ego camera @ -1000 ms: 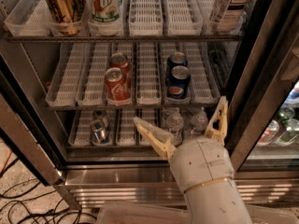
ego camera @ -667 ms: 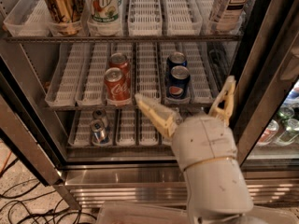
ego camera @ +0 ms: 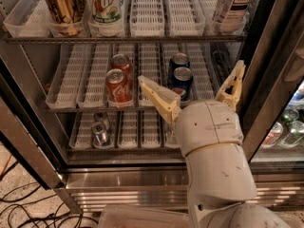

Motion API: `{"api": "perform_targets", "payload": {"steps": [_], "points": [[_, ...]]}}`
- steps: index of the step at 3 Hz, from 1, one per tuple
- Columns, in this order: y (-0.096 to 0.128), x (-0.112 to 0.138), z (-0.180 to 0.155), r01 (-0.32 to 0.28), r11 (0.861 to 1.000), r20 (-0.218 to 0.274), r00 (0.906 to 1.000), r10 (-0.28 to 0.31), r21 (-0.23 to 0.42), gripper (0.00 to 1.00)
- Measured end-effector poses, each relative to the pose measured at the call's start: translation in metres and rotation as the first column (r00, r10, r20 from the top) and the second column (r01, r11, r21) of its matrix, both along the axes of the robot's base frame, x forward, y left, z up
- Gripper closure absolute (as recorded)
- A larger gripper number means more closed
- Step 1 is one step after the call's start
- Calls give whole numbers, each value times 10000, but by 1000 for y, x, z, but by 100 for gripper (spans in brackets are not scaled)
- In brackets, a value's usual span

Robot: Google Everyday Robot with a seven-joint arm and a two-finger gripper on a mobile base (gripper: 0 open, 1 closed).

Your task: Pick blue plastic bottle from top shelf of fridge

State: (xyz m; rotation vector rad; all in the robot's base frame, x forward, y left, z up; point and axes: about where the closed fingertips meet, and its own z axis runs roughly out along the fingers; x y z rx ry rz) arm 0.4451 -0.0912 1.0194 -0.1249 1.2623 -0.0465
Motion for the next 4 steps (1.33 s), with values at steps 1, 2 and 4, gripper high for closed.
{"api": "perform_targets", "payload": {"steps": [1, 2, 4], "points": [[-9, 9, -9, 288, 9992, -547, 9981, -272, 287, 0], [-24, 28, -4, 745, 9968, -743, 9946, -723, 275, 0], [-27, 64, 23, 856, 9962, -250, 9960, -853, 140, 0]]}}
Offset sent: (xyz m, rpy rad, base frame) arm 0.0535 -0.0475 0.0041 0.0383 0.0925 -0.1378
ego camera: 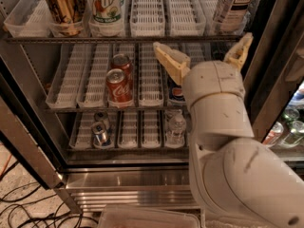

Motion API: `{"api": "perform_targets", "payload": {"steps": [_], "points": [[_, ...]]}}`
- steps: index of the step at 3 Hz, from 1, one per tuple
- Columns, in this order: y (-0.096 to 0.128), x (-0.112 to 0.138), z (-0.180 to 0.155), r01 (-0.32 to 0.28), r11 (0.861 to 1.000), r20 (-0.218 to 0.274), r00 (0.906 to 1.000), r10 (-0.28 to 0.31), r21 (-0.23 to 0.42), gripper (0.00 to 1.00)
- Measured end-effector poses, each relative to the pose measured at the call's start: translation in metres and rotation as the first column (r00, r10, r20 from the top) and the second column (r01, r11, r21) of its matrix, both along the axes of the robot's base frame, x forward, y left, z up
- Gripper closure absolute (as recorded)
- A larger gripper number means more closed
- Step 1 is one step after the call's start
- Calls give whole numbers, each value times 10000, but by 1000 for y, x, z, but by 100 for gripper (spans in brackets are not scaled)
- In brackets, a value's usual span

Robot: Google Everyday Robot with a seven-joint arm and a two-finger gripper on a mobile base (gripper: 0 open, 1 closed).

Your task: Pick blue plastic bottle from top shelf of fridge

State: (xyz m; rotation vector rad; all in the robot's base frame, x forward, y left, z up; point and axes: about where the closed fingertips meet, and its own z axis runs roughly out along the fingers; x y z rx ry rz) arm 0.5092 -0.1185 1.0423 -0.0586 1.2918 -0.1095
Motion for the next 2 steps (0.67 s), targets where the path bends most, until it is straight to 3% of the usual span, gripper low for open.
{"api": "perform_targets", "payload": {"steps": [1, 2], "points": [[-21, 23, 29, 358, 9993, 411, 9985, -360, 60, 0], [-22, 23, 30, 372, 9993, 416, 9984, -375, 78, 0]]}}
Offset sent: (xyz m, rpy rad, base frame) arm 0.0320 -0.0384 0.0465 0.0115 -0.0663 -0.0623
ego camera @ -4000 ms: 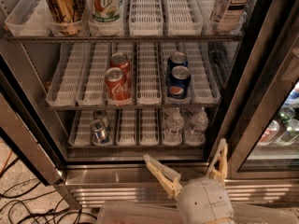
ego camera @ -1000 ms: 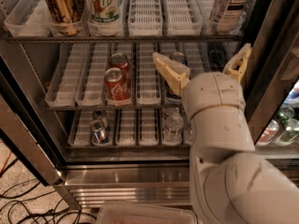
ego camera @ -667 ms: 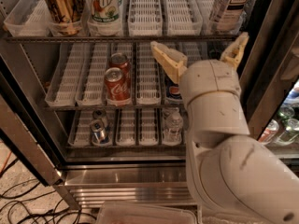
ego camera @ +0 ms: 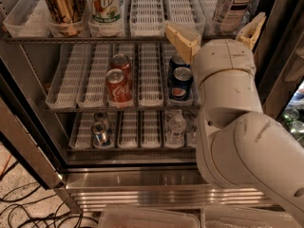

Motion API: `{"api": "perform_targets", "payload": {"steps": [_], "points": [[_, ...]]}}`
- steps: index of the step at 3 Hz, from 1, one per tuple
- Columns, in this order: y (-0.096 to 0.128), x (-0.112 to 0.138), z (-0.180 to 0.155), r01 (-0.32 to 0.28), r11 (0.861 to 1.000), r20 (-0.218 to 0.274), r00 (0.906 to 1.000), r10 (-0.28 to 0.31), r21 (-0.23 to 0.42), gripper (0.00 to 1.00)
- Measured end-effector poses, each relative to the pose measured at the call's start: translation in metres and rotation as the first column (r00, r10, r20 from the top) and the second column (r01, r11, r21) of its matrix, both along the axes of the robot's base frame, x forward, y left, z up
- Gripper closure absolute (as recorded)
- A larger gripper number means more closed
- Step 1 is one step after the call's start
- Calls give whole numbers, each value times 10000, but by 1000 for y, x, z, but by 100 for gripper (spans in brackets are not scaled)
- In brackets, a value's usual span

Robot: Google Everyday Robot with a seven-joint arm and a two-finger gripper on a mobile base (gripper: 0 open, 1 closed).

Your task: Pick blue plastic bottle from top shelf of fridge

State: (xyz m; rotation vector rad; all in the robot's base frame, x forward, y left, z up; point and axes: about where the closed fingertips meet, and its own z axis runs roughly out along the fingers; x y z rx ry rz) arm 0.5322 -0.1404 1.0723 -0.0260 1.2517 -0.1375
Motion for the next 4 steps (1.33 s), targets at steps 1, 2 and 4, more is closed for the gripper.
{"api": "perform_targets", "payload": {"steps": [1, 2, 4], "points": [[0, 0, 0, 0, 10000, 0, 10000, 0, 0, 10], [0, 0, 0, 1, 10000, 1, 10000, -1, 1, 31], [-12, 5, 7, 399, 9989, 204, 9990, -404, 255, 29]]}}
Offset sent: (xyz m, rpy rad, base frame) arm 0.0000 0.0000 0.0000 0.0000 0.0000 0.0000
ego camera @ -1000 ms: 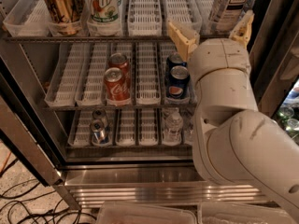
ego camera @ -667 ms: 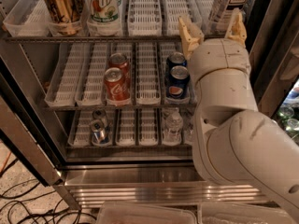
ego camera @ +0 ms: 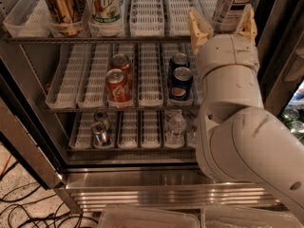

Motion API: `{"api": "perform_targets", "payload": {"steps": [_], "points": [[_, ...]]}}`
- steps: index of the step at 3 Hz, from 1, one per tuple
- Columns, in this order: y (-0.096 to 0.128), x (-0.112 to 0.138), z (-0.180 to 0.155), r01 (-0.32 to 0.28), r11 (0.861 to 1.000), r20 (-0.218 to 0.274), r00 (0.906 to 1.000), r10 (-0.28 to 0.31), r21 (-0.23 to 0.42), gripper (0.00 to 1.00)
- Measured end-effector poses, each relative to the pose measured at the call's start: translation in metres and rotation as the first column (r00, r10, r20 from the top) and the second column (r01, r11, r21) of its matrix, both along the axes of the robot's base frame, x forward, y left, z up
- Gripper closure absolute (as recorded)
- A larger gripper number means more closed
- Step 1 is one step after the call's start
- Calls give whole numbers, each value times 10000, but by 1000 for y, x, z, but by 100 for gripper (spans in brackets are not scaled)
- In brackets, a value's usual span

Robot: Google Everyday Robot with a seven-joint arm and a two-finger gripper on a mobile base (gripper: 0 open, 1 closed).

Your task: Pick blue plastic bottle from top shelf of fridge

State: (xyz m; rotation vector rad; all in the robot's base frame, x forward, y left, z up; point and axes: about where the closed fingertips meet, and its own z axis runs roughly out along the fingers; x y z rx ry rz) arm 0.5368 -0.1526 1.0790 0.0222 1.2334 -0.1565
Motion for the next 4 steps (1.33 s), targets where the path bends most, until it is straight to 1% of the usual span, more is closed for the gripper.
{"api": "perform_targets", "payload": {"steps": [1, 2, 3, 4], "points": [[-10, 4, 2, 267, 9994, 15, 9996, -267, 205, 28], [-16, 6, 0, 389, 9989, -79, 9992, -386, 279, 28], [-23, 20, -4, 500, 9981, -306, 9983, -489, 372, 28], [-27, 29, 1, 561, 9977, -201, 9983, -553, 393, 28]]}}
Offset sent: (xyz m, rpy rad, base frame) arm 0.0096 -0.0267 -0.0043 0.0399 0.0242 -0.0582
